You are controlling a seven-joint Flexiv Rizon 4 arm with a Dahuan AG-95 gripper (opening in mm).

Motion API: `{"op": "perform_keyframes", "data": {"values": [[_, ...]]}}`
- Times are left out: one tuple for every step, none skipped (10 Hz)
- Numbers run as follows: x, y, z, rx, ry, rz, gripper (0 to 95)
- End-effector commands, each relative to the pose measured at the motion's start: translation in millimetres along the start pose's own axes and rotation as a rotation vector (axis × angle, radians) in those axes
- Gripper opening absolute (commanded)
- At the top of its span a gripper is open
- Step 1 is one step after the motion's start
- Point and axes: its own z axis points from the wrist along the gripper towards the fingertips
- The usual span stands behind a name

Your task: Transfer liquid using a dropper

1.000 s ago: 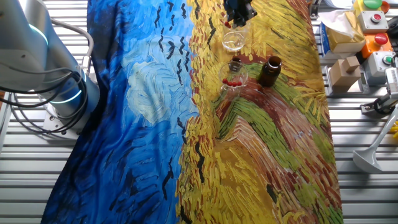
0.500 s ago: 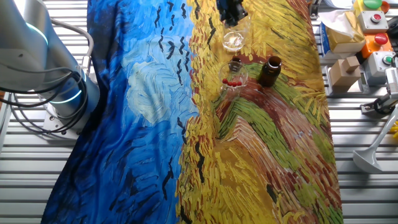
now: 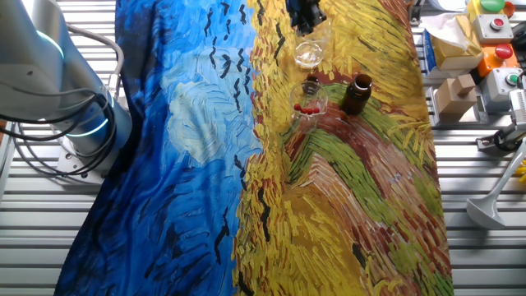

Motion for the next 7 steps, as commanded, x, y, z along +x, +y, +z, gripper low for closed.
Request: {"op": "perform_keyframes", "data": {"values": [[-0.1,-0.3,0.3,0.003,-0.002,-0.002,19.0],[-0.2,-0.9,1.0,0.004,-0.004,-0.004,19.0],[-0.3,-1.8,2.2,0.004,-0.006,-0.006,19.0],[-0.4,-2.3,2.9,0.005,-0.007,-0.008,19.0],[-0.5,-2.5,3.3,0.006,-0.008,-0.009,19.0],[-0.6,-2.8,3.7,0.006,-0.01,-0.011,19.0],[-1.1,-2.9,4.1,0.006,-0.01,-0.01,19.0]]}}
